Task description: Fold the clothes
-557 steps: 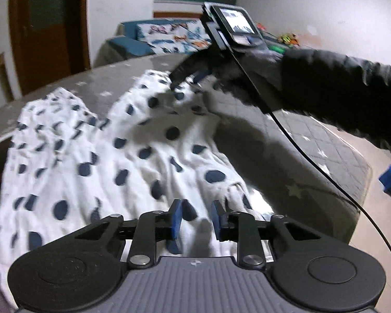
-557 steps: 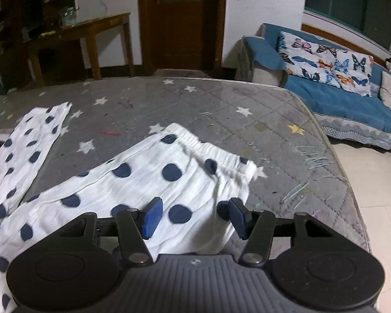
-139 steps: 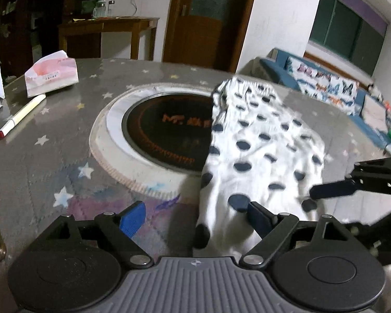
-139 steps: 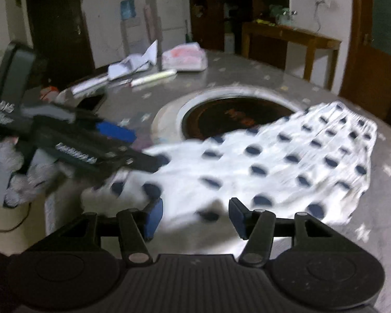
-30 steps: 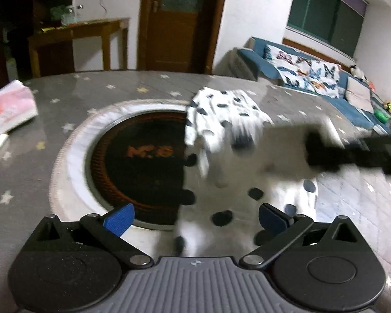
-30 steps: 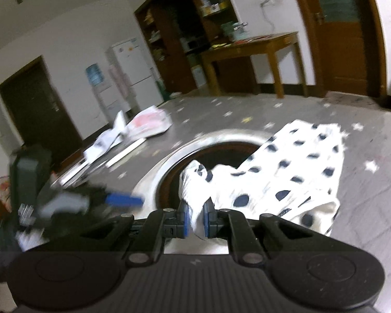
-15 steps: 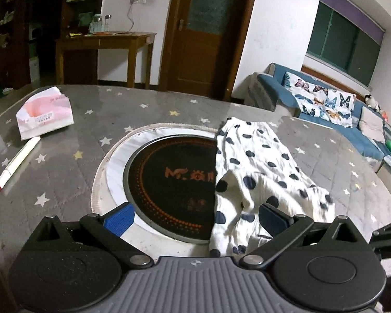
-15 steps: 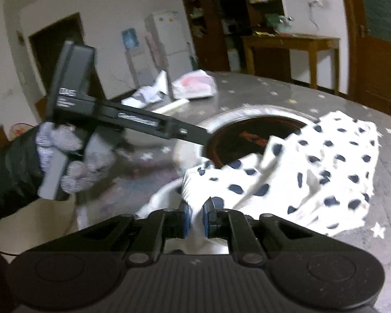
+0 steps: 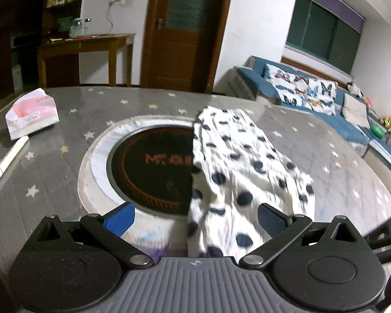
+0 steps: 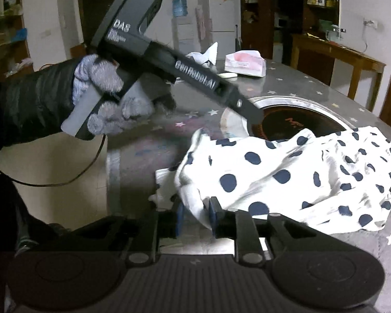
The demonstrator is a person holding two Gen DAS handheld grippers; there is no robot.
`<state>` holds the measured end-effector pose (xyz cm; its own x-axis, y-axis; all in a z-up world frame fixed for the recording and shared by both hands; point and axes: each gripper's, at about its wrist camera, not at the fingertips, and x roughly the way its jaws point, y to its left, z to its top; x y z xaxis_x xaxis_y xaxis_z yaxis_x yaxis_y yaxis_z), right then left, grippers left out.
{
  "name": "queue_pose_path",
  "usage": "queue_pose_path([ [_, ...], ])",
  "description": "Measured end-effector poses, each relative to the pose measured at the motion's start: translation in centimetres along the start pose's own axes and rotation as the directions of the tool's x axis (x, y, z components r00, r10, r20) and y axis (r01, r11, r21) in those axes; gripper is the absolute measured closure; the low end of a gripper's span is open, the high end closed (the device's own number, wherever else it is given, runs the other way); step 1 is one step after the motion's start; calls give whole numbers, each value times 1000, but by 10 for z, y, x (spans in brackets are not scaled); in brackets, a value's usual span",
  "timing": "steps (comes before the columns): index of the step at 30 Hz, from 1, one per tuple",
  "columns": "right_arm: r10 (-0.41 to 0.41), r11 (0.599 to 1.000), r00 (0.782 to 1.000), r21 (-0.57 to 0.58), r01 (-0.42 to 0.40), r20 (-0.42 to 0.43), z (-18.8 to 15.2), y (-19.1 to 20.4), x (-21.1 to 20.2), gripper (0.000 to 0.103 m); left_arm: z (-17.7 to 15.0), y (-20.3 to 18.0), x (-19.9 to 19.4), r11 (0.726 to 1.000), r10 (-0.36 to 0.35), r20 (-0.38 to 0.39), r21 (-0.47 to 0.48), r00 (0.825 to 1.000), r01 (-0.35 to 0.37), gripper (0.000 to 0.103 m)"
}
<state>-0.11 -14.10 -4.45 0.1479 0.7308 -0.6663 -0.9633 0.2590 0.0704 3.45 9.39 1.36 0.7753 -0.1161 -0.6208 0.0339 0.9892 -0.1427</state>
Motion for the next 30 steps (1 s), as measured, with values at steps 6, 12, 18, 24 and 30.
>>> queue_pose_path([
  [6, 50, 998, 998, 37, -49, -25, -5, -2, -10, 74, -26, -6, -9, 997, -28, -41, 73, 999, 31, 14],
  [12, 2, 991, 1000, 134, -6, 26, 2, -29, -30, 72, -36, -17, -20, 981, -5, -35, 192, 999, 11, 15],
  [18, -223, 944, 974, 257, 207, 37, 14, -83, -22, 72, -16, -31, -22, 980, -51, 22, 196, 998, 45, 15],
  [24, -282, 906, 959, 333, 262, 10, 9, -127, 7, 72, -18, -45, 5, 976, -80, -35, 200, 996, 86, 15],
  [30, -353, 863, 931, 352, 362, -93, -3, -150, 19, 74, -31, -26, 24, 985, -43, -131, 160, 990, 64, 32],
])
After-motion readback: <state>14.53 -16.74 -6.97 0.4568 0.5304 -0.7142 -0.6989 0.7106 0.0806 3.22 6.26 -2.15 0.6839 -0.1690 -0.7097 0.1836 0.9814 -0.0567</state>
